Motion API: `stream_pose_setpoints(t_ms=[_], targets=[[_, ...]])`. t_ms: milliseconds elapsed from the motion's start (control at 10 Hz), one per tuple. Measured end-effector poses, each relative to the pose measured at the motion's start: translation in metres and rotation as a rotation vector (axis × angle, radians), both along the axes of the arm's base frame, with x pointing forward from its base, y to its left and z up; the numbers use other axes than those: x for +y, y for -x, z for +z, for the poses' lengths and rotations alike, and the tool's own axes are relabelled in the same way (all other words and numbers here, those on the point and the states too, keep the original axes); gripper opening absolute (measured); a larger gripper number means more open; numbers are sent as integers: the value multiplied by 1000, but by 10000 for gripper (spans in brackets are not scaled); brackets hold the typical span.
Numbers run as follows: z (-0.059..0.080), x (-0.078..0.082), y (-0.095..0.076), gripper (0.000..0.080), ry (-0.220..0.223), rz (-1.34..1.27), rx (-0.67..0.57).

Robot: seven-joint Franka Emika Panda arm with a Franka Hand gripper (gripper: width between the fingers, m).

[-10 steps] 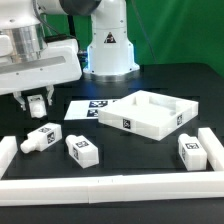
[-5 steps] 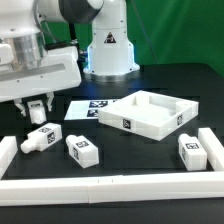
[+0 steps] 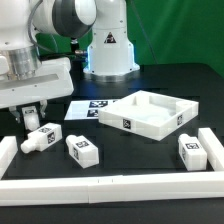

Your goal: Assemble one leg

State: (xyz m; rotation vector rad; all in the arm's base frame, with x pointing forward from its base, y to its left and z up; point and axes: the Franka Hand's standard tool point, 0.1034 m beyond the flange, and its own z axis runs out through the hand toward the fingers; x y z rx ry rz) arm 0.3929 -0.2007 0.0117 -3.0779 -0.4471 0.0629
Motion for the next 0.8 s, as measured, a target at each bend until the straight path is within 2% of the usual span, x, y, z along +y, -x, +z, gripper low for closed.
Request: stream_pose_setpoints(t_ms=[200,300,400,500,600,800], targets=[[-1,0,0,287,0,0,1],[-1,0,0,377,-1,0,2],[2,4,-2,516,-10,-13,14],[18,13,-14,607,-30,-26,25],[36,24,-30,607,-34,-40,20],[59,50,-60,647,-58,-86,50]])
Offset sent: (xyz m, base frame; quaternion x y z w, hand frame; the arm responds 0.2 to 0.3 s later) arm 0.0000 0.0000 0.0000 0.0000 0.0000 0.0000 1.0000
